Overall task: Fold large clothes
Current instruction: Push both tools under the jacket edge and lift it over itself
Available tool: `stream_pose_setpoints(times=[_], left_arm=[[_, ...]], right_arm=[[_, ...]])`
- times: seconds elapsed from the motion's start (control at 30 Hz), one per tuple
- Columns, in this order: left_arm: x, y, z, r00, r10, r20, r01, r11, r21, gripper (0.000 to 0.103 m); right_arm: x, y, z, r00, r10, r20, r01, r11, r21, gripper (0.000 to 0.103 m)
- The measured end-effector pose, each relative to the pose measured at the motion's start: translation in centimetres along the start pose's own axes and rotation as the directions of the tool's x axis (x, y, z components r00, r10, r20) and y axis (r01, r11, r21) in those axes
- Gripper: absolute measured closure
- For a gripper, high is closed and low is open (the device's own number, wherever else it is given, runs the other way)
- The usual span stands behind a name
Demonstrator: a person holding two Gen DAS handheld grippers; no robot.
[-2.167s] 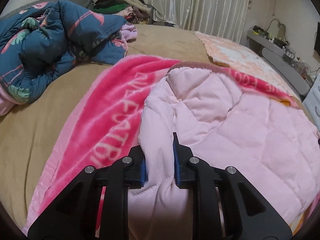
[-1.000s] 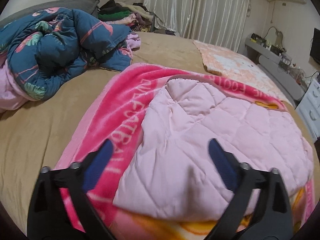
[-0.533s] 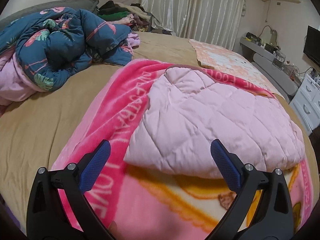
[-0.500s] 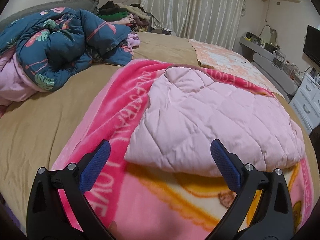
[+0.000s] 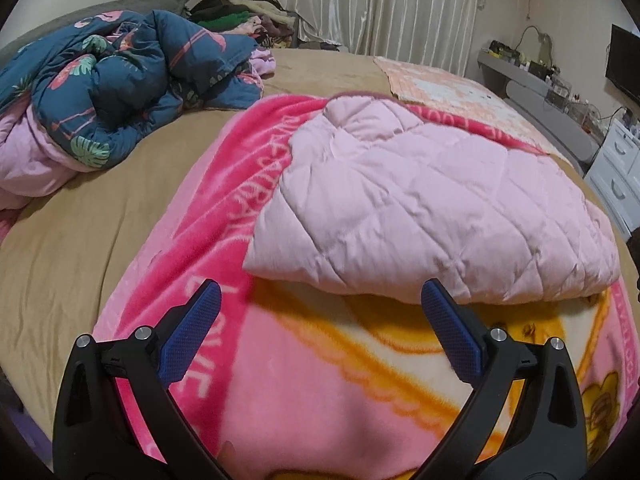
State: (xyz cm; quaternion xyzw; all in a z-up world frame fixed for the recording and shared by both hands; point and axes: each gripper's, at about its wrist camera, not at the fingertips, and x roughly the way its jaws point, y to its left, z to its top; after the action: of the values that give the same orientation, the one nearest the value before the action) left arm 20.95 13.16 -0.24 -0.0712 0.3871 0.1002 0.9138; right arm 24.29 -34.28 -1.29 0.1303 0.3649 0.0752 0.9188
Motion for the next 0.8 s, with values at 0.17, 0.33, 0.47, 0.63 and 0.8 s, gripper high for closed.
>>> stream_pose_setpoints(times=[0.17, 0.33, 0.47, 0.63, 0.8], left_arm=[[0.9, -0.1, -0.7, 1.0, 0.002, -0.031, -0.002, 1.0, -0.001, 0.009], [3.0, -0.2, -1.2, 0.994, -0.033, -0.101, 0.029, 0.999, -0.045, 0.009], [4.9, 0.1, -1.0, 0.982, -0.092, -0.165, 0.071, 0.989, -0.126, 0.009], [6.3, 0.7, 0.0, 0.976, -0.15, -0.159, 0.108, 0.963, -0.247, 0.009], [8.3, 1.4, 1.2, 0.973, -0.182, -0.142, 0.122, 0.928, -0.351, 0.009]], right_arm=[[0.9, -0.2, -0.5, 1.0, 0.003, -0.019, -0.002, 1.0, 0.024, 0.004], [1.9, -0.3, -0.5, 0.998, -0.049, -0.031, 0.05, 0.998, 0.034, 0.004], [3.0, -0.6, -0.3, 0.997, -0.064, -0.049, 0.067, 0.995, 0.072, 0.004], [4.9, -1.0, -0.1, 0.994, -0.058, -0.095, 0.07, 0.989, 0.129, 0.004], [6.4, -0.8, 0.0, 0.992, -0.024, -0.127, 0.044, 0.988, 0.151, 0.004]])
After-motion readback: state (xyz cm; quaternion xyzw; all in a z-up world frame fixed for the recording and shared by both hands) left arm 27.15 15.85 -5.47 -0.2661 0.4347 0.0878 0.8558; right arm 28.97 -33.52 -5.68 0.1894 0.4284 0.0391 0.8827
